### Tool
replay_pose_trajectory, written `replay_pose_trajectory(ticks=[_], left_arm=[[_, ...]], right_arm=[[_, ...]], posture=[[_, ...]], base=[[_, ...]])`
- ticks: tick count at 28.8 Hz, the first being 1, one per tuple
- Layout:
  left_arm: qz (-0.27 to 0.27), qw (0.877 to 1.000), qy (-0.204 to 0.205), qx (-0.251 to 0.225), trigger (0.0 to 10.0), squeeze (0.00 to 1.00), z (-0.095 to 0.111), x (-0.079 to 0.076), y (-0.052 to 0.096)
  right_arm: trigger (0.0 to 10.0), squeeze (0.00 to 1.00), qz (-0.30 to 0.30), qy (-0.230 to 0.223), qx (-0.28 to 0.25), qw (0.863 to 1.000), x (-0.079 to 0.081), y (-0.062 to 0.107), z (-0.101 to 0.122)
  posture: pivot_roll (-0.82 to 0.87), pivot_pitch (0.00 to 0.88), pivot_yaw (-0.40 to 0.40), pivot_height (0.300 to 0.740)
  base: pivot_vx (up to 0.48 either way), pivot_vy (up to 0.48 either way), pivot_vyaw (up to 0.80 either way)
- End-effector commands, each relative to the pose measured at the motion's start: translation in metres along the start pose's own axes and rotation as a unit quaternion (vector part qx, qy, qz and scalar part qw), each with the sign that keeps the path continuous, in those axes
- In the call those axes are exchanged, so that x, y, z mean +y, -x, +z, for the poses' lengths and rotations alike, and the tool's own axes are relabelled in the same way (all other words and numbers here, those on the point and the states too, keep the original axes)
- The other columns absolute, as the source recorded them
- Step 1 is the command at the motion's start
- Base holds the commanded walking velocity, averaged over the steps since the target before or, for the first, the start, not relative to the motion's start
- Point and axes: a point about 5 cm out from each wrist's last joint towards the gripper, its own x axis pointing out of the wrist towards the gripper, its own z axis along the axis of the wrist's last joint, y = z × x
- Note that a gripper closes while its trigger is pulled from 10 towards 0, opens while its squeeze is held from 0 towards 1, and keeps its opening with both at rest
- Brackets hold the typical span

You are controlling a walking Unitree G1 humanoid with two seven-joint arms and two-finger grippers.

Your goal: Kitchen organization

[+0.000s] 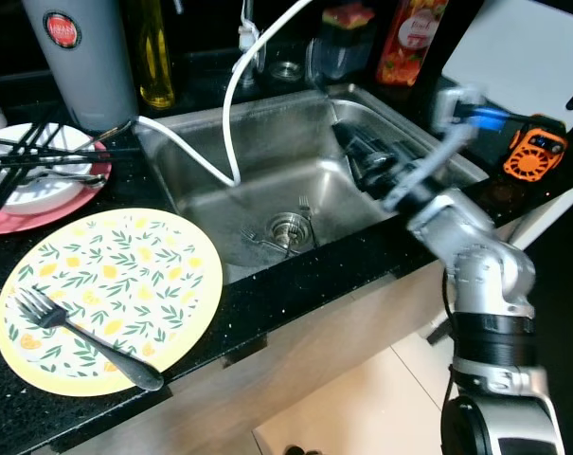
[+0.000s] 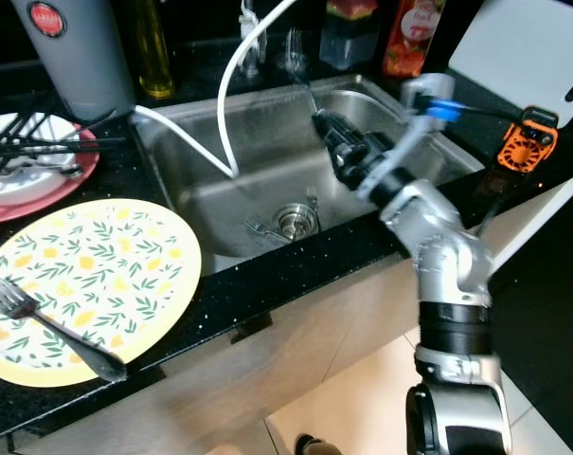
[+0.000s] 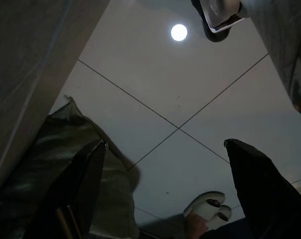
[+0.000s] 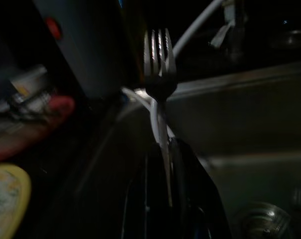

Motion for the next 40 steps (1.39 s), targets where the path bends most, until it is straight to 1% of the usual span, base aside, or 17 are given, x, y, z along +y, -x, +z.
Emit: replay_pose_trajectory(ticks=[1,4,6,7,9,12,17,19,23,24,25,26,32,36,37,38,40], left_arm=[[-0.01,1.0,-0.004,0.008,10.0,0.0,-0.005,-0.007,-0.001],[-0.011,1.0,-0.004,0.009,10.0,0.0,-0.006,-0.008,-0.001],[-0.015,1.0,-0.004,0.016,10.0,0.0,-0.012,-0.011,-0.001],[-0.015,1.0,-0.004,0.016,10.0,0.0,-0.012,-0.011,-0.001],[-0.02,0.999,-0.003,0.026,10.0,0.0,-0.02,-0.015,-0.001],[-0.026,0.999,-0.002,0.038,10.0,0.0,-0.031,-0.02,-0.001],[-0.029,0.998,-0.003,0.047,10.0,0.0,-0.039,-0.023,-0.001],[-0.032,0.998,-0.006,0.055,10.0,0.0,-0.048,-0.026,0.0],[-0.034,0.998,-0.006,0.057,10.0,0.0,-0.05,-0.028,0.0],[-0.036,0.998,-0.004,0.055,10.0,0.0,-0.049,-0.03,0.0],[-0.036,0.998,-0.004,0.055,10.0,0.0,-0.049,-0.03,0.0],[-0.036,0.998,-0.004,0.053,10.0,0.0,-0.048,-0.031,0.0],[-0.035,0.998,-0.002,0.046,10.0,0.0,-0.043,-0.032,-0.001],[-0.037,0.999,-0.002,0.039,10.0,0.0,-0.035,-0.039,-0.001],[-0.036,0.999,-0.002,0.037,10.0,0.0,-0.034,-0.039,-0.002],[-0.035,0.999,-0.002,0.035,10.0,0.0,-0.032,-0.037,-0.002],[-0.031,0.999,-0.002,0.031,10.0,0.0,-0.026,-0.03,-0.002]], right_arm=[[10.0,0.0,-0.021,0.033,0.012,0.999,-0.004,-0.002,-0.002],[10.0,0.0,-0.044,0.068,0.04,0.996,-0.007,-0.009,-0.011],[10.0,0.0,-0.089,0.124,0.093,0.984,-0.011,-0.024,-0.024],[10.0,0.0,-0.089,0.124,0.093,0.984,-0.011,-0.024,-0.024],[10.0,0.0,-0.127,0.171,0.129,0.969,-0.019,-0.03,-0.029],[10.0,0.0,-0.16,0.198,0.143,0.956,-0.028,-0.033,-0.027],[10.0,0.0,-0.171,0.217,0.144,0.95,-0.031,-0.037,-0.021],[10.0,0.0,-0.182,0.244,0.15,0.941,-0.034,-0.043,-0.016],[10.0,0.0,-0.183,0.25,0.153,0.938,-0.034,-0.048,-0.015],[10.0,0.85,-0.178,0.233,0.143,0.945,-0.032,-0.05,-0.012],[10.0,0.85,-0.178,0.233,0.143,0.945,-0.032,-0.05,-0.012],[10.0,1.0,-0.178,0.226,0.138,0.948,-0.032,-0.052,-0.011],[10.0,1.0,-0.177,0.168,0.071,0.967,-0.029,-0.056,0.006],[10.0,0.96,-0.12,0.067,-0.046,0.989,-0.022,-0.05,0.04],[10.0,0.65,-0.109,0.053,-0.064,0.99,-0.022,-0.048,0.045],[10.0,0.0,-0.077,0.029,-0.103,0.991,-0.018,-0.042,0.054],[10.0,0.0,-0.022,-0.01,-0.161,0.987,-0.011,-0.029,0.066]], posture=[[0.06,0.104,-0.068,0.74],[0.06,0.112,-0.07,0.74],[0.07,0.151,-0.078,0.74],[0.07,0.151,-0.078,0.74],[0.07,0.179,-0.083,0.74],[0.07,0.198,-0.084,0.74],[0.07,0.228,-0.084,0.74],[0.07,0.259,-0.09,0.74],[0.07,0.269,-0.092,0.74],[0.08,0.269,-0.092,0.74],[0.08,0.269,-0.092,0.74],[0.08,0.268,-0.093,0.74],[0.08,0.255,-0.089,0.74],[0.08,0.219,-0.086,0.74],[0.08,0.205,-0.086,0.74],[0.08,0.2,-0.085,0.74],[0.07,0.183,-0.083,0.74]], base=[[0.0,0.0,0.0],[0.0,0.0,0.0],[0.0,0.0,0.0],[0.0,0.0,0.0],[0.0,0.0,0.0],[0.0,0.0,0.0],[0.0,0.0,0.0],[0.0,0.0,0.0],[0.0,0.0,0.0],[0.0,0.0,0.0],[0.0,0.0,0.0],[0.0,0.0,0.0],[0.0,0.0,0.0],[0.0,0.0,0.0],[0.0,0.0,0.0],[0.0,0.0,0.0],[0.0,0.0,0.0]])
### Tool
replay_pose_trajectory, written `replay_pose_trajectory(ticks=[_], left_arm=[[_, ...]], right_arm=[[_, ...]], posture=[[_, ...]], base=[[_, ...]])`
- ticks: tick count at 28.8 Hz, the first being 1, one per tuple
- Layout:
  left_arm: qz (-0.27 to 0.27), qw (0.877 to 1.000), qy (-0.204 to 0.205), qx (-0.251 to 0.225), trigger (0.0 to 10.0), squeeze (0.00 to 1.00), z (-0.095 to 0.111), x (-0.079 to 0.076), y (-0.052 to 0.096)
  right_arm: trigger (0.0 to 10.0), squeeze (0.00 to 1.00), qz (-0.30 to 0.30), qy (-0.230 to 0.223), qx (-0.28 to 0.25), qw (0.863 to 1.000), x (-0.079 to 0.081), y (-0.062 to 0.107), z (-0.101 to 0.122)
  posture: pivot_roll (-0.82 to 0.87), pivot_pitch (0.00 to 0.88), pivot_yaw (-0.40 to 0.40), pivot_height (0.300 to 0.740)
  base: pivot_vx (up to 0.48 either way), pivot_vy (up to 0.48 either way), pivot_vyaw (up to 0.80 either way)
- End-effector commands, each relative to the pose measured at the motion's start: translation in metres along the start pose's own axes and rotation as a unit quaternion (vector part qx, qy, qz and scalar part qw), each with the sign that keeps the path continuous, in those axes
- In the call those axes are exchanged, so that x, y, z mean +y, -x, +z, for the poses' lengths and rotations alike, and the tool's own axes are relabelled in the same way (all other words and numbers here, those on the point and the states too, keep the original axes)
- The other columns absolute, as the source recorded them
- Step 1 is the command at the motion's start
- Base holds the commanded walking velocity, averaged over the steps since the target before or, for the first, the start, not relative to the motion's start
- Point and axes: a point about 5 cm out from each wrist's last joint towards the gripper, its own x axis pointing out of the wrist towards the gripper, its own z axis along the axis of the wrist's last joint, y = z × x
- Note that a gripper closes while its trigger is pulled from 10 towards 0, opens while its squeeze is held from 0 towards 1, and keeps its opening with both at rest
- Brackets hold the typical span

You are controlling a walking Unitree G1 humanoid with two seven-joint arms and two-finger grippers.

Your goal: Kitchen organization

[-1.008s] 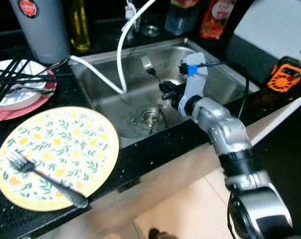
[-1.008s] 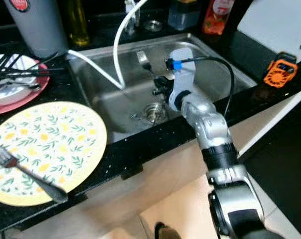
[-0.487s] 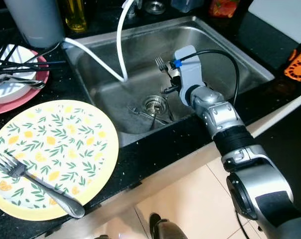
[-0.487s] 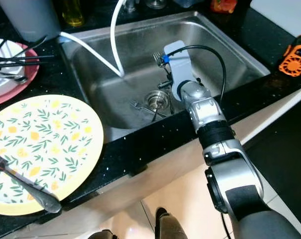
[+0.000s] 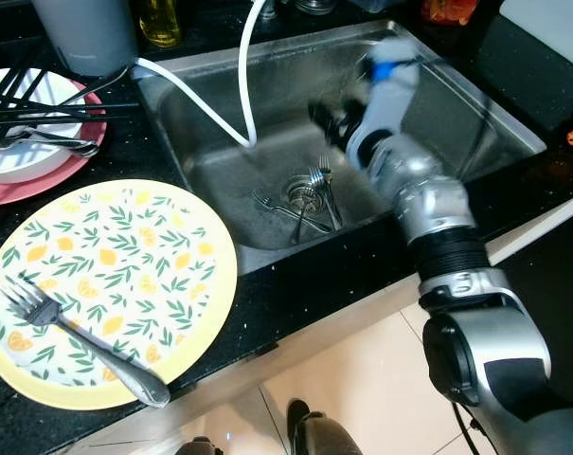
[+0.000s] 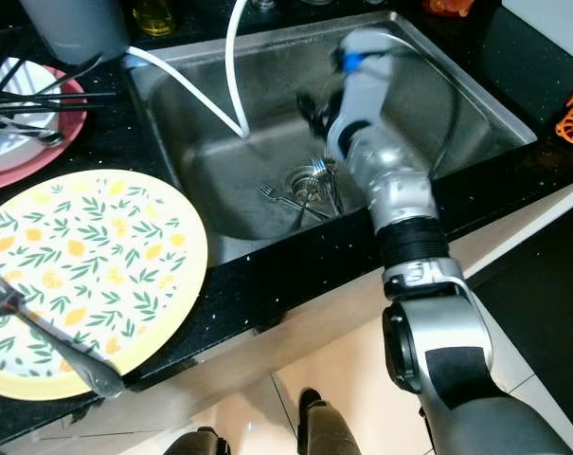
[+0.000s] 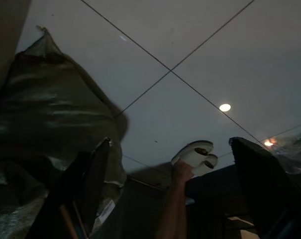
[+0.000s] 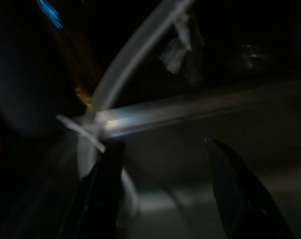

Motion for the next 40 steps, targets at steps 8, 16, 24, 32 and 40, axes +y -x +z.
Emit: replay_pose_trajectory(ticks=[8,16,24,32,40], left_arm=[[-0.02,0.999,-0.017,-0.028,10.0,0.0,0.034,0.0,0.002],[-0.015,0.999,-0.015,-0.035,10.0,0.0,0.043,0.006,0.004],[-0.011,0.999,-0.014,-0.033,10.0,0.0,0.042,0.013,0.005],[-0.007,0.999,-0.012,-0.032,10.0,0.0,0.04,0.016,0.005],[-0.007,0.999,-0.013,-0.034,10.0,0.0,0.041,0.016,0.005]], right_arm=[[10.0,0.0,0.217,-0.098,-0.108,0.965,0.039,0.051,0.01],[10.0,0.0,0.309,-0.097,-0.083,0.942,0.07,0.064,-0.003],[10.0,0.0,0.384,-0.083,-0.025,0.919,0.095,0.077,-0.023],[10.0,0.0,0.459,-0.056,0.038,0.886,0.118,0.09,-0.043],[10.0,0.0,0.46,-0.048,0.055,0.885,0.117,0.092,-0.048]], posture=[[0.07,0.144,-0.07,0.74],[0.07,0.124,-0.06,0.74],[0.09,0.115,-0.06,0.74],[0.09,0.11,-0.06,0.74],[0.09,0.106,-0.056,0.74]], base=[[0.0,0.0,0.19],[0.0,0.0,0.78],[0.0,0.0,0.78],[0.0,0.0,0.79],[0.0,0.0,0.79]])
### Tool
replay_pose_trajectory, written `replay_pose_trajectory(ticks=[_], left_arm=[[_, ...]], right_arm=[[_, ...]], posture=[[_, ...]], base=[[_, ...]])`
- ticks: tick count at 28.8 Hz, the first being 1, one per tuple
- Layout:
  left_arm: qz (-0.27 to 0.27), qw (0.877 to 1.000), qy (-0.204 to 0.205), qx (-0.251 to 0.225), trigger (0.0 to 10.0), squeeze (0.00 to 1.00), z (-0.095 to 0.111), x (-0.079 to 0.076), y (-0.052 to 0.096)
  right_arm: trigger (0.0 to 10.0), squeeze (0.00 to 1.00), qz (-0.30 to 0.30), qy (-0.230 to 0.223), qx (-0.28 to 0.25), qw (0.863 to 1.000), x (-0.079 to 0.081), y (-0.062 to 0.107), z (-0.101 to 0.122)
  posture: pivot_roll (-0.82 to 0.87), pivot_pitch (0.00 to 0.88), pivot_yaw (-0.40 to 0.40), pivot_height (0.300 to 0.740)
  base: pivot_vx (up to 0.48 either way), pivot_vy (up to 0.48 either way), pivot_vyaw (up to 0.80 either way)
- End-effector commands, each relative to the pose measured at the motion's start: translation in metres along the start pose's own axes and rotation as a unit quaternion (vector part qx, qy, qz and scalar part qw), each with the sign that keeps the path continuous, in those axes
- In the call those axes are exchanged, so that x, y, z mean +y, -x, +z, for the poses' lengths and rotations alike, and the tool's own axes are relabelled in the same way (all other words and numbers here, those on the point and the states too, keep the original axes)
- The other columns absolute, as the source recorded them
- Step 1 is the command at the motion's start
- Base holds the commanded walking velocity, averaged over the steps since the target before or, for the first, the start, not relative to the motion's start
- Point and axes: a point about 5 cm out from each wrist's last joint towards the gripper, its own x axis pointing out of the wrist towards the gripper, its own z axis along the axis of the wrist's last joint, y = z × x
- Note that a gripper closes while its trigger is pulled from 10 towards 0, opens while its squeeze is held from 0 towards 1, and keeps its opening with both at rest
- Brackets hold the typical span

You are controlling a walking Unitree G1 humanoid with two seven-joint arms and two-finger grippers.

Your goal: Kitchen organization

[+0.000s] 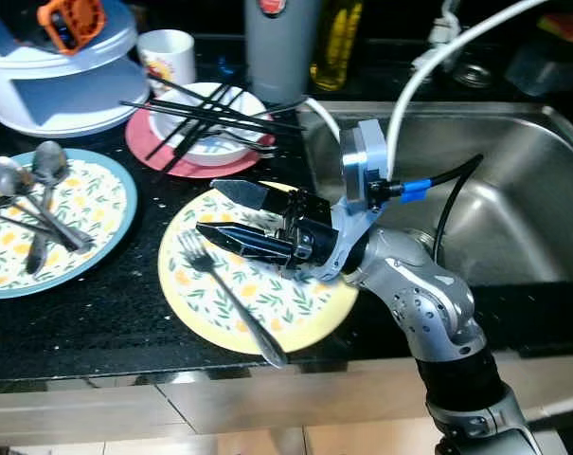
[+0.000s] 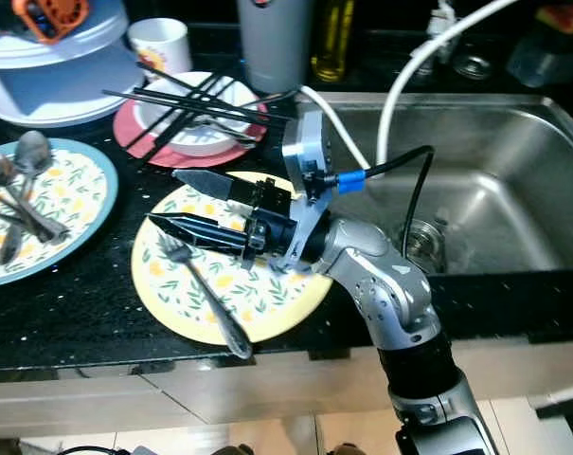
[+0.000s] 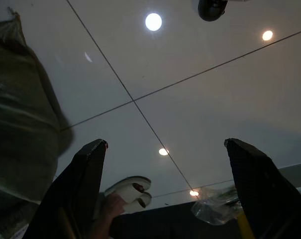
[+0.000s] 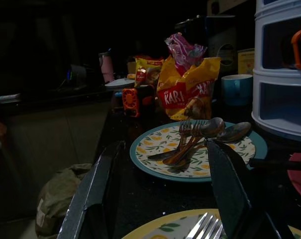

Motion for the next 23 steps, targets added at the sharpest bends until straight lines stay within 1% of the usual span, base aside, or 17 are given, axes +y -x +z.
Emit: replay_pose_trajectory(ticks=[1,4,9,13,17,22,23], left_arm=[[-0.003,1.0,-0.002,0.012,10.0,0.0,-0.008,-0.002,0.0],[-0.001,1.0,-0.003,0.013,10.0,0.0,-0.008,-0.001,0.0],[0.0,1.0,-0.004,0.014,10.0,0.0,-0.009,-0.001,0.0],[0.001,1.0,-0.004,0.014,10.0,0.0,-0.009,-0.001,0.0],[0.003,1.0,-0.006,0.01,10.0,0.0,-0.009,-0.001,-0.001],[0.002,1.0,0.003,0.005,10.0,0.0,-0.008,-0.002,-0.001],[0.0,1.0,0.007,0.003,10.0,0.0,-0.007,-0.003,-0.001]], right_arm=[[10.0,0.0,0.005,-0.001,0.016,1.0,0.003,0.001,-0.005],[10.0,0.0,0.005,0.001,0.03,1.0,0.004,0.002,-0.009],[10.0,0.0,0.012,0.0,0.03,0.999,0.006,0.005,-0.008],[10.0,0.0,0.029,0.001,0.024,0.999,0.009,0.013,0.0],[10.0,0.0,0.035,0.005,0.032,0.999,0.01,0.02,0.001],[10.0,0.0,0.022,0.016,0.044,0.999,0.008,0.025,0.001],[10.0,0.0,0.014,0.02,0.05,0.998,0.007,0.026,0.0]], posture=[[0.09,0.106,-0.056,0.74],[0.09,0.107,-0.056,0.74],[0.09,0.107,-0.054,0.74],[0.09,0.109,-0.054,0.74],[0.09,0.11,-0.054,0.74],[0.08,0.115,-0.054,0.74],[0.08,0.115,-0.054,0.74]], base=[[0.0,0.0,0.79],[0.0,0.0,0.8],[0.0,0.0,0.8],[0.0,0.0,0.8],[0.0,0.0,0.79],[0.0,0.0,0.66],[0.0,0.0,0.0]])
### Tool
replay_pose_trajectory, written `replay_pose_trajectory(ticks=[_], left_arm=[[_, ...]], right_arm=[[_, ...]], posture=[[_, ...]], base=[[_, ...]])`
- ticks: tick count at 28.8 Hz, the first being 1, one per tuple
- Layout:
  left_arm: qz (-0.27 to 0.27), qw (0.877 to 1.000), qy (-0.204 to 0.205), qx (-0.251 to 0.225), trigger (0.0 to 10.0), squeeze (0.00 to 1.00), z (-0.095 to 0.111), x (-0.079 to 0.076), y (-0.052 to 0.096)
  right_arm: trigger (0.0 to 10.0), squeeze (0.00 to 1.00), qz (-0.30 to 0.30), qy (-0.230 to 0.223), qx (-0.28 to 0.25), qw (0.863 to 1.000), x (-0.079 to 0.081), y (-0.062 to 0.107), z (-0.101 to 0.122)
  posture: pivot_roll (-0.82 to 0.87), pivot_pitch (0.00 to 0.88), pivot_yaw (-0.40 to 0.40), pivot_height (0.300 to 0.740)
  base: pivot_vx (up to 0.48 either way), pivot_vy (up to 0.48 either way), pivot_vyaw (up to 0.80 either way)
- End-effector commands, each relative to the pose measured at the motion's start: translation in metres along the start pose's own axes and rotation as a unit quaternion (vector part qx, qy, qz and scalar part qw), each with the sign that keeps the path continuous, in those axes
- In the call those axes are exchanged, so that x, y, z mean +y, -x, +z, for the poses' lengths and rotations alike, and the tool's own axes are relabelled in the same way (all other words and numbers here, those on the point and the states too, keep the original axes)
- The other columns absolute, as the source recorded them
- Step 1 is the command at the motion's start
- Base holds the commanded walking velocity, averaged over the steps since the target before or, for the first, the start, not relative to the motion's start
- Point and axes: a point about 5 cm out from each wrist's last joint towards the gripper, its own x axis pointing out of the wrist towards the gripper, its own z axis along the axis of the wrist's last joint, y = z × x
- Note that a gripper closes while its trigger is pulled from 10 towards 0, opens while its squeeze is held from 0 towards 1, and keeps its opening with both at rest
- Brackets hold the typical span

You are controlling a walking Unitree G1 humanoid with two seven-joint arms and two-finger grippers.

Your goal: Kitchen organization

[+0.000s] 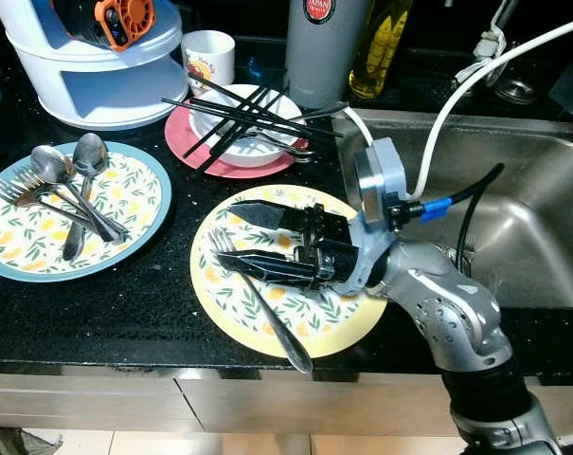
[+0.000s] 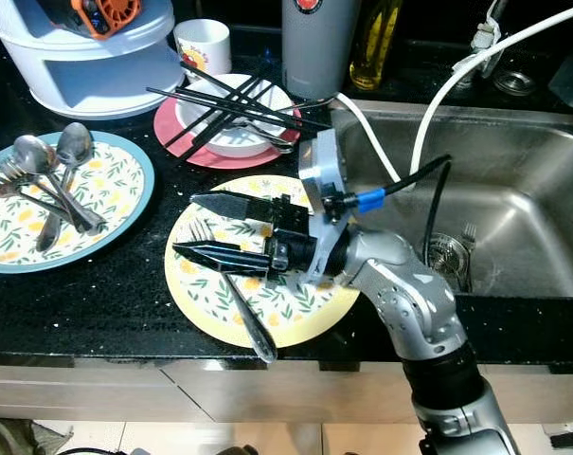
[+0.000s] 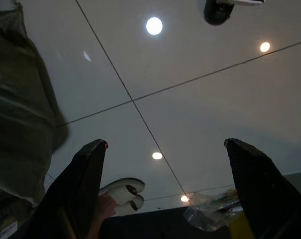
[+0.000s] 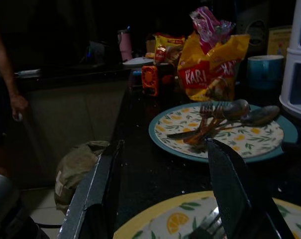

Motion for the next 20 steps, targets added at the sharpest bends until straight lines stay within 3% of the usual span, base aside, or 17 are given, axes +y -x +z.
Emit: replay_pose_trajectory(ticks=[1,4,6,11,16,20], left_arm=[[-0.01,1.0,0.01,0.007,10.0,0.0,-0.007,-0.004,-0.001],[-0.017,1.0,0.015,0.004,10.0,0.0,-0.006,-0.007,-0.001],[-0.02,1.0,0.015,0.004,10.0,0.0,-0.006,-0.008,-0.001],[-0.022,1.0,0.013,0.005,10.0,0.0,-0.006,-0.009,-0.001],[-0.026,1.0,0.013,0.003,10.0,0.0,-0.005,-0.012,-0.001],[-0.032,0.999,0.016,0.0,10.0,0.0,-0.004,-0.014,-0.001]], right_arm=[[10.0,0.0,-0.011,0.013,0.014,1.0,0.001,0.004,0.001],[10.0,0.0,-0.004,0.013,0.041,0.999,0.004,0.011,0.0],[10.0,0.0,0.029,0.016,0.088,0.996,0.015,0.021,0.002],[10.0,0.0,0.04,0.022,0.127,0.991,0.021,0.029,0.006],[10.0,0.0,0.029,0.033,0.173,0.984,0.025,0.029,0.002],[10.0,0.0,0.008,0.039,0.192,0.981,0.024,0.018,-0.003]], posture=[[0.08,0.117,-0.054,0.74],[0.08,0.119,-0.054,0.74],[0.08,0.118,-0.055,0.74],[0.07,0.114,-0.059,0.74],[0.06,0.108,-0.063,0.74],[0.06,0.099,-0.067,0.74]], base=[[0.0,0.0,0.0],[0.0,0.0,0.0],[0.0,0.0,0.0],[0.0,0.0,0.0],[0.0,0.0,0.0],[0.0,0.0,0.0]])
